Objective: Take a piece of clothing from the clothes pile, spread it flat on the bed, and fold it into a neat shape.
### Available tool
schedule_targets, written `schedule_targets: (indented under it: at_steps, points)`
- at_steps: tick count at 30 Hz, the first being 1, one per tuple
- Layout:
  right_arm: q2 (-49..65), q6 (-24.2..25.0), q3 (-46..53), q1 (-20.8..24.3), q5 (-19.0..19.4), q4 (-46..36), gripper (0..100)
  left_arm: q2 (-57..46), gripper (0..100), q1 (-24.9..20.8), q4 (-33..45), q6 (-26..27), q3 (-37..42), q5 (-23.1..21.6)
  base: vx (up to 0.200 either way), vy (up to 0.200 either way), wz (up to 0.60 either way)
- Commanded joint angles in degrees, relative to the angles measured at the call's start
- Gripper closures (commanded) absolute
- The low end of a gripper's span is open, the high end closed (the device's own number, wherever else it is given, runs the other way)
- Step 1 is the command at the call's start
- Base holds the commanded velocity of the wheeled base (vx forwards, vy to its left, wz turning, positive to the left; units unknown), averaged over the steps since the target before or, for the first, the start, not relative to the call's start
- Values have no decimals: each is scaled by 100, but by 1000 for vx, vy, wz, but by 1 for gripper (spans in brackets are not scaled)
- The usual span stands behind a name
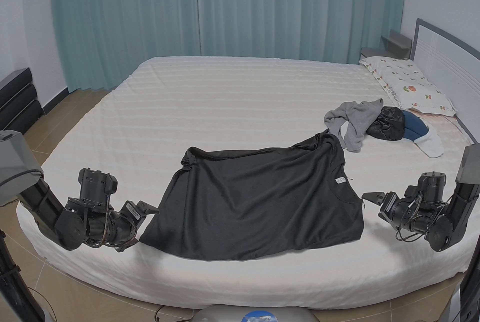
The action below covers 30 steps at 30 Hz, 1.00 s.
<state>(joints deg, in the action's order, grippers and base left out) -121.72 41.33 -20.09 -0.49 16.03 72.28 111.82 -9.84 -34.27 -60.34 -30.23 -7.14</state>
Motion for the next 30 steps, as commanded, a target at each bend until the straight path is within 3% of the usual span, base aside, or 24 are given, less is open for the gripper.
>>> schedule_targets:
  at_steps: [1,9,10,16,29,30]
  points:
    - [-9,7,75,14,14,6,0,296,0,-27,-10,75,9,55,0,0,0]
    - [-18,25,58,40,23,6,0,736,0,-124,-335,163,-158,363,0,0,0]
    - [-27,42,31,75,23,6,0,999,0,-238,-563,172,-211,618,0,0,0]
    - [-18,42,58,128,23,6,0,1456,0,-396,-669,286,-571,1075,0,0,0]
    - [-27,51,93,154,14,6,0,1755,0,-326,-625,392,-1108,1180,0,0,0]
    - [-36,42,102,154,14,6,0,1746,100,-317,-625,409,-1099,1189,0,0,0]
